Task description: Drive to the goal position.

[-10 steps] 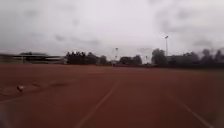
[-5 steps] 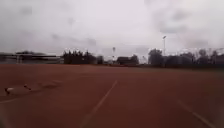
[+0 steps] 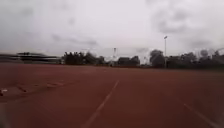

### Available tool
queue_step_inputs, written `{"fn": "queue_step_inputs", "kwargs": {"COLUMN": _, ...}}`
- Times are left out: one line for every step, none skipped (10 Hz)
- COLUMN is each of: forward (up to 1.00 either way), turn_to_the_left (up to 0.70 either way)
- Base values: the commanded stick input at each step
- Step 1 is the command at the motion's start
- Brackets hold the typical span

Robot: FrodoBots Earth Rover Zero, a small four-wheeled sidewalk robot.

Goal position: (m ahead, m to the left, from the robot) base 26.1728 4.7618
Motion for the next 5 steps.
{"fn": "queue_step_inputs", "kwargs": {"forward": 0.5, "turn_to_the_left": 0.0}}
{"fn": "queue_step_inputs", "kwargs": {"forward": 0.5, "turn_to_the_left": 0.0}}
{"fn": "queue_step_inputs", "kwargs": {"forward": 0.5, "turn_to_the_left": 0.0}}
{"fn": "queue_step_inputs", "kwargs": {"forward": 0.5, "turn_to_the_left": 0.0}}
{"fn": "queue_step_inputs", "kwargs": {"forward": 0.5, "turn_to_the_left": 0.0}}
